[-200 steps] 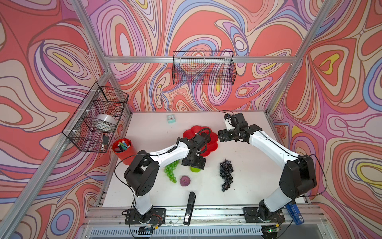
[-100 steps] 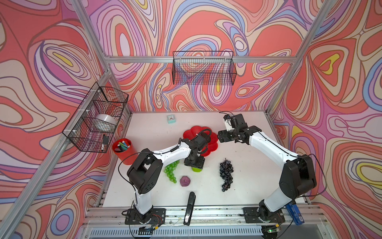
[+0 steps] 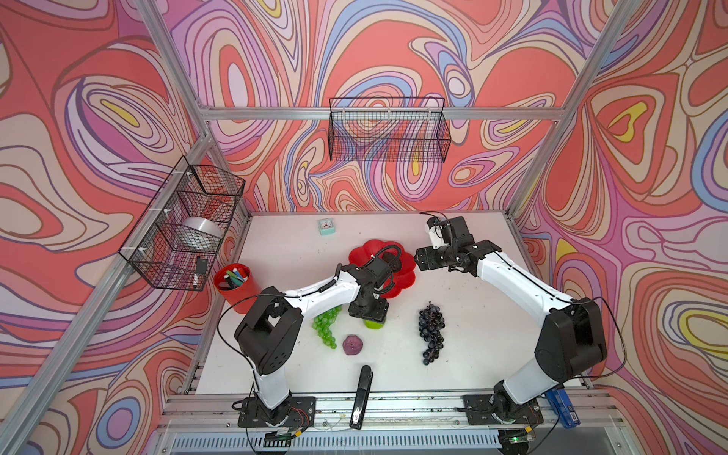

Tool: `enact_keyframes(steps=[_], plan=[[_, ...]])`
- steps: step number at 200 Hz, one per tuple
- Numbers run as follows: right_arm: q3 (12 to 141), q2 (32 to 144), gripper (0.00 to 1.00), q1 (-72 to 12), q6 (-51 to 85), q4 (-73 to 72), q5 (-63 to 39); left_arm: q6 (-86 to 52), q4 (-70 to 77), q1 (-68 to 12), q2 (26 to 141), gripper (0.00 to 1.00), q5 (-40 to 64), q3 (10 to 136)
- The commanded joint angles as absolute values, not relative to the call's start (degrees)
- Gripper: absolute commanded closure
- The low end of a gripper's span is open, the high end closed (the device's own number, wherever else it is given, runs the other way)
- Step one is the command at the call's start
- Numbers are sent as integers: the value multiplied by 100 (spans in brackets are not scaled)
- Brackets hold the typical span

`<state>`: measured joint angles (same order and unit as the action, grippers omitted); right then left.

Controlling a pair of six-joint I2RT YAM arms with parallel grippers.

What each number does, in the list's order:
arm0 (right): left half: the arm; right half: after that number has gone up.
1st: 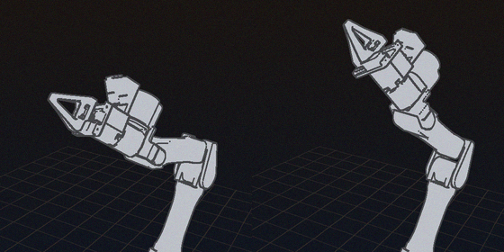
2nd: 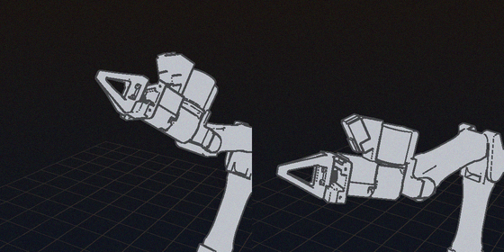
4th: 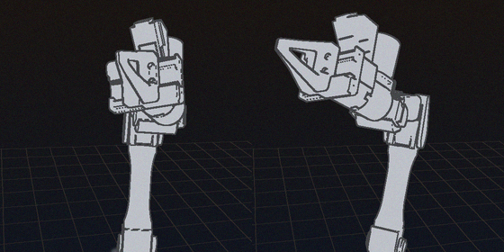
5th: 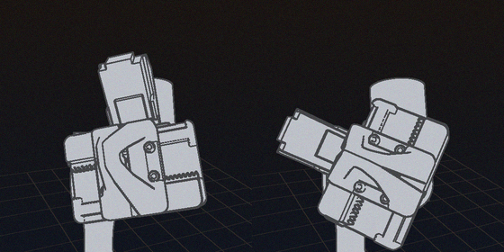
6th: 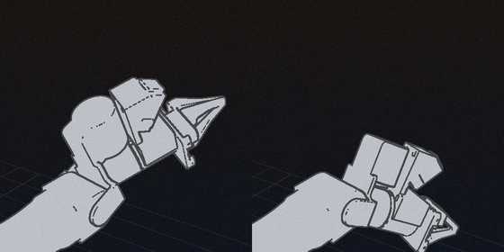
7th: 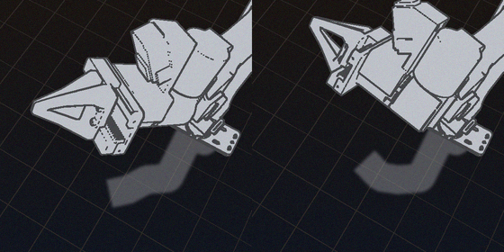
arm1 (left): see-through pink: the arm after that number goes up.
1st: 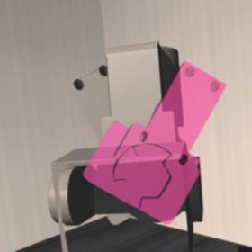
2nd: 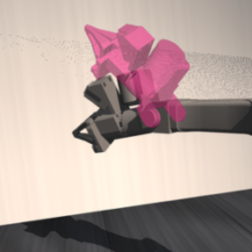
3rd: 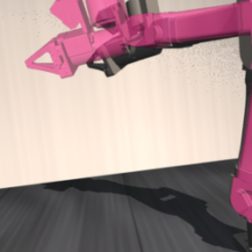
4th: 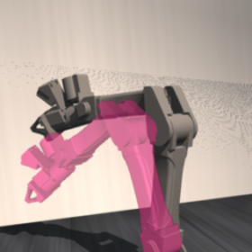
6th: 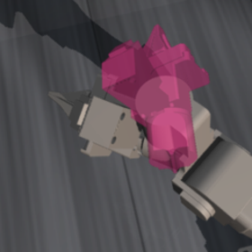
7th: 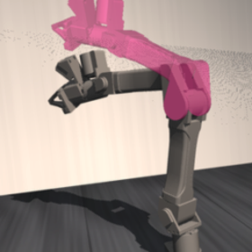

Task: Arrange fruit in a fruit bowl
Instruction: Pick up the fruit from the center of the table, then place the fruit in the fruit bowl.

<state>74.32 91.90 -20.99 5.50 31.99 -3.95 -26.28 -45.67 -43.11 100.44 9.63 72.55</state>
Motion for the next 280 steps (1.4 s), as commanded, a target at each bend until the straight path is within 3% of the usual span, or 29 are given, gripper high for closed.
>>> enact_keyframes(steps=[1,42,105,148,280], plan=[[7359,9041,18,-2102,578,3045,-418,-2427,-5241,-4262,9576,60,1017,7623],[7320,9048,19,-2107,635,2854,-445,-2293,-5445,-3968,9826,60,1185,8699],[7464,9106,19,-2109,545,2920,-459,-2109,-5311,-3217,11268,61,1055,10249],[7411,9045,19,-2104,326,2917,-465,-1873,-5606,-3133,12465,62,865,11592],[7423,9048,20,-2105,195,3096,-426,-2135,-5458,-2981,13286,59,325,12170]])
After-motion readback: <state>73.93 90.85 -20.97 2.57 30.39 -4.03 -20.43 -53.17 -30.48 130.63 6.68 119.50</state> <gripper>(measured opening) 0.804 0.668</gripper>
